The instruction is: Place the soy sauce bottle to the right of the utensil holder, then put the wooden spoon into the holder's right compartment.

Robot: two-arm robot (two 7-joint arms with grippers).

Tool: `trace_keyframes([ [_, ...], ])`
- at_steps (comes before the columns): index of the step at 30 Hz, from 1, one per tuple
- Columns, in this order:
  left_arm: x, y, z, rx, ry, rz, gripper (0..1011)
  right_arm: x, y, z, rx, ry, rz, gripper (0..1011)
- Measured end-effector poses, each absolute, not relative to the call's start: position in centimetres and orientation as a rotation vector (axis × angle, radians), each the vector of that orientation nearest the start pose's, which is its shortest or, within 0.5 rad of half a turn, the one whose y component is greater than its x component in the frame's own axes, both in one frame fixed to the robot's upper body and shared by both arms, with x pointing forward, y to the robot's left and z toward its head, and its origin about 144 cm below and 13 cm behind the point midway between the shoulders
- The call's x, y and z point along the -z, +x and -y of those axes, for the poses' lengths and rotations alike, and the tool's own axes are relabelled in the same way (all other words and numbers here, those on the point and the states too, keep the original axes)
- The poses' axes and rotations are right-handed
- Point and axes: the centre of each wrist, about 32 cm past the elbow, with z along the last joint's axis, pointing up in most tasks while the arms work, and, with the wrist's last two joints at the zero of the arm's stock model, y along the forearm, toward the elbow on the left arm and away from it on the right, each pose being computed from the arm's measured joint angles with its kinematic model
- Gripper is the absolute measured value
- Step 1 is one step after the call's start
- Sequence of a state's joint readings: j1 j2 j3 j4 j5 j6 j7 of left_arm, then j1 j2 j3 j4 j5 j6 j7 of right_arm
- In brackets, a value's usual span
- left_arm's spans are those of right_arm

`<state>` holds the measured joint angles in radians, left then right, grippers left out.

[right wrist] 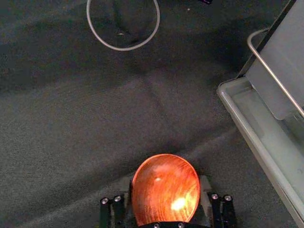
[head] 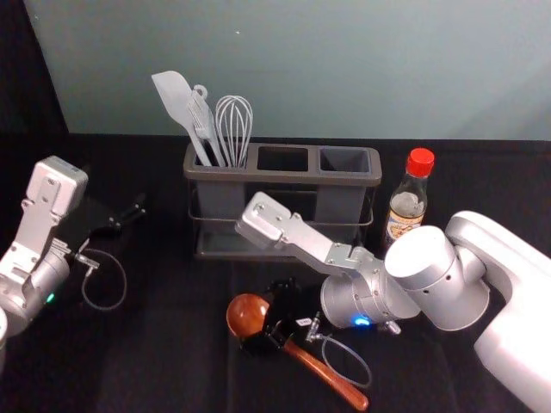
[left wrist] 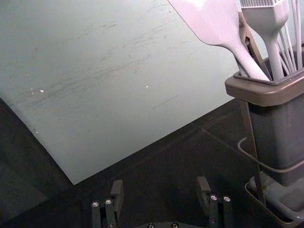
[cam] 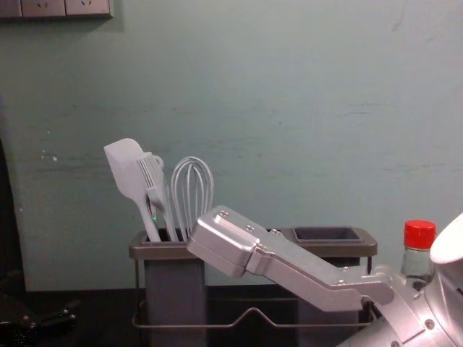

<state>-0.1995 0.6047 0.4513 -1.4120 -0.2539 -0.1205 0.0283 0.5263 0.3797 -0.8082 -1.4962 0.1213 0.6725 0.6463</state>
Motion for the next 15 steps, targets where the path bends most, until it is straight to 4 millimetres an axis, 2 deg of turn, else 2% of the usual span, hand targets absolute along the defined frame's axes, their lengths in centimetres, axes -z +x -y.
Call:
trace_keyframes([
  [3,-113.98,48.86,-30.97,-1.248,0.305,0.285,1005,-121.42,52.16,13.08,0.397,-0.772,-0.070,840],
  [15,-113.98,48.86,-30.97,-1.248,0.304,0.285,1005,-121.42,52.16,13.08,0.397,-0.772,-0.071,838],
])
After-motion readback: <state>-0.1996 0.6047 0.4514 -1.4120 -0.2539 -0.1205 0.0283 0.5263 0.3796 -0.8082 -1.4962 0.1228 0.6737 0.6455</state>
